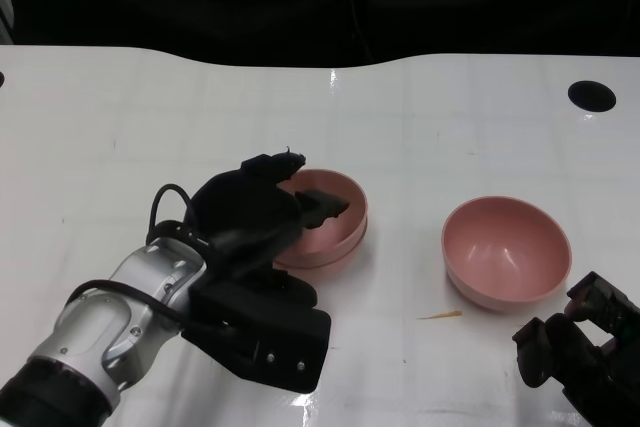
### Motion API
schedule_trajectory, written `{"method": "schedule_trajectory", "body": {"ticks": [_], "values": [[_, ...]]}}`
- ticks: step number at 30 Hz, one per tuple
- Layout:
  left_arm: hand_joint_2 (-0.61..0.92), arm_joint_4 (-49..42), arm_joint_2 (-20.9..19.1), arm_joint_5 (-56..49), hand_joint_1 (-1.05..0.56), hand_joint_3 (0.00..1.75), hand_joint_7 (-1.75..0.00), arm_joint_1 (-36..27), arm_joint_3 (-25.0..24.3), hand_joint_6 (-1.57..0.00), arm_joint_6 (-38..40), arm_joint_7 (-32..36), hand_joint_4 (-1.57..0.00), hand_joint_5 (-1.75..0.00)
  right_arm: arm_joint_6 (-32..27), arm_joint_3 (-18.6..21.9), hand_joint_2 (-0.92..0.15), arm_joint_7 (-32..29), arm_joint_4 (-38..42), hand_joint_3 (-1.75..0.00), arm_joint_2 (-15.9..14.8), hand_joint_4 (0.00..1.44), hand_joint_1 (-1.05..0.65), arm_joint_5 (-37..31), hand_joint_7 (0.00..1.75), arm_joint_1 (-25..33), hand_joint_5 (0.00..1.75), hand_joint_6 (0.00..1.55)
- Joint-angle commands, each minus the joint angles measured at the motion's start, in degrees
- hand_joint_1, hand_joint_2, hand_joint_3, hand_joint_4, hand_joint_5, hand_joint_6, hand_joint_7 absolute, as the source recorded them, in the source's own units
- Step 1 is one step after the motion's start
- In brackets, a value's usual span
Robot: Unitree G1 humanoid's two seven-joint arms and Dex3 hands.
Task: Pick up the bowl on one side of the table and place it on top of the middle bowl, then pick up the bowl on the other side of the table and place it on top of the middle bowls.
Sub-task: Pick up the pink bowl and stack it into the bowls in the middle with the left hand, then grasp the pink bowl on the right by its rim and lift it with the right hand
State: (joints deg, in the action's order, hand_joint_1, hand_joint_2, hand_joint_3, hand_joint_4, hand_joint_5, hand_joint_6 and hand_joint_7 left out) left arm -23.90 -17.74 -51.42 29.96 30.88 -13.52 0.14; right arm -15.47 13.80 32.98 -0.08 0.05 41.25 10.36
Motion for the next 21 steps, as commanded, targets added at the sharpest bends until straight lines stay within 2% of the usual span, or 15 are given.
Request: {"method": "schedule_trajectory", "body": {"ticks": [1,7,11,16,17,18,19,21], "values": [[0.92,0.48,-0.82,-0.53,-1.05,0.55,0.00,-0.66,-0.05,-0.27,0.54,2.06,0.00,0.00,0.12,0.45,-0.62,0.02,-0.69,-1.01,-0.99,0.89,-0.03,-0.05,1.16,0.34,1.65,0.93],[0.92,1.68,-0.77,-0.12,-1.03,0.52,-0.01,-1.75,-0.44,-0.28,1.20,2.88,0.00,0.00,0.40,0.63,-0.61,0.86,0.04,-1.02,-1.16,0.88,-0.03,0.10,1.16,0.14,1.64,0.93],[0.92,4.44,-1.03,-0.07,-0.92,0.39,-0.01,-3.56,-1.35,-0.32,1.85,4.45,0.00,0.00,0.98,0.62,-0.61,0.89,0.09,-1.02,-0.96,0.88,-0.03,-0.31,1.15,0.15,1.65,0.93],[0.92,5.24,-1.12,-0.18,-0.90,0.36,-0.01,-3.95,-1.42,-0.32,2.28,4.37,0.00,0.00,1.05,0.60,-0.61,0.92,0.13,-1.01,-0.98,0.88,-0.03,-0.31,1.15,0.14,1.66,0.93],[0.92,8.90,-1.08,0.62,-0.90,0.36,-0.01,-6.98,-4.02,-0.32,0.77,10.43,0.00,0.00,0.51,0.64,-0.61,0.42,-0.13,-1.01,-1.08,0.88,-0.03,-0.19,1.15,0.10,1.66,0.93],[0.88,11.67,-1.05,1.18,-0.45,0.22,-0.05,-9.30,-5.99,-0.54,-0.38,15.03,-0.31,-0.09,0.11,0.66,-0.61,0.05,-0.31,-1.00,-1.16,0.88,-0.03,-0.10,1.14,0.06,1.65,0.95],[0.90,13.55,-1.02,1.50,-0.29,0.13,-0.04,-10.92,-7.33,-0.63,-1.17,18.25,-0.44,-0.09,-0.17,0.68,-0.62,-0.20,-0.45,-0.99,-1.21,0.89,-0.03,-0.04,1.13,0.04,1.65,0.95],[0.91,14.60,-0.96,1.45,-0.16,0.05,-0.02,-12.00,-8.14,-0.71,-1.79,20.37,-0.54,-0.08,-0.36,0.69,-0.62,-0.37,-0.54,-0.98,-1.24,0.89,-0.03,0.00,1.13,0.03,1.65,0.96]]}}
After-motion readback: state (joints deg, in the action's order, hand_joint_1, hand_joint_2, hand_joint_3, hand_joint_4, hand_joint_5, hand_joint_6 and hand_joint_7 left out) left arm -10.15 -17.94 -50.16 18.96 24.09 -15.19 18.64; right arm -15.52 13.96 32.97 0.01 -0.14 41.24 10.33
